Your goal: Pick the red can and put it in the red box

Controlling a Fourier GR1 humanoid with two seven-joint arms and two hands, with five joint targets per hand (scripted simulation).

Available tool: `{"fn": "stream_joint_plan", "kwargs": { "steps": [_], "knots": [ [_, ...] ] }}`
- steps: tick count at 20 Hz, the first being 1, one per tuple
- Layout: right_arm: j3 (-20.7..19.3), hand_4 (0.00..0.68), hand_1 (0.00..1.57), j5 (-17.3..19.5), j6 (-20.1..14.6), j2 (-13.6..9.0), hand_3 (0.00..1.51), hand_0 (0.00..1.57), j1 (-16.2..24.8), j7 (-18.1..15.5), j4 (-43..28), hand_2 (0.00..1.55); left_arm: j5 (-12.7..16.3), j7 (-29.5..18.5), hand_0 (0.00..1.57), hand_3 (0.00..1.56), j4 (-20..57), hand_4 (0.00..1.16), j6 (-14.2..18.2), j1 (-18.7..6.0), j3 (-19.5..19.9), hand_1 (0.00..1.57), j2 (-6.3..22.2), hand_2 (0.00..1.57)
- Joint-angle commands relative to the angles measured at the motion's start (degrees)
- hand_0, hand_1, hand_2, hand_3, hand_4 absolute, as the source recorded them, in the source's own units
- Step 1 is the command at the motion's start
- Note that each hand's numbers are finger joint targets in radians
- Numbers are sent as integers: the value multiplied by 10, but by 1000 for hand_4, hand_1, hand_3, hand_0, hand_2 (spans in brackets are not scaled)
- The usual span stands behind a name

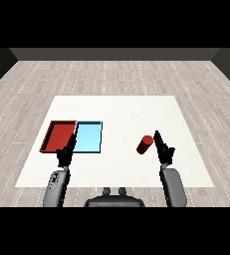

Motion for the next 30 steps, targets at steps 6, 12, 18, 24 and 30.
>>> {"fn": "stream_joint_plan", "kwargs": {
  "steps": [6, 12, 18, 24, 30],
  "knots": [
    [-109, 0, 0, -77, 113, -100, 0, 0, 34, -65, 53, 0, -6, 18, 0, 0, -50, 0, -1, 7, 9, 0, 13, 0],
    [-124, 0, 0, -162, 189, -77, 0, 0, 31, -178, 24, 0, 33, -176, 0, 0, -58, 0, -14, -18, 39, 0, -10, 0],
    [-140, 0, 0, -157, 213, -91, 0, 0, 30, -178, 31, 0, 51, -233, 0, 0, -16, 0, -47, -10, 65, 0, 8, 0],
    [-159, 0, 0, -149, 212, -92, 0, 0, -32, -209, 122, 0, 29, -217, 0, 0, -64, 0, -21, 21, 35, 0, -18, 0],
    [-139, 0, 0, -130, 206, -65, 0, 0, -7, -214, 104, 0, 24, -214, 0, 0, -44, 0, -12, -10, 41, 0, -16, 0]
  ]
}}
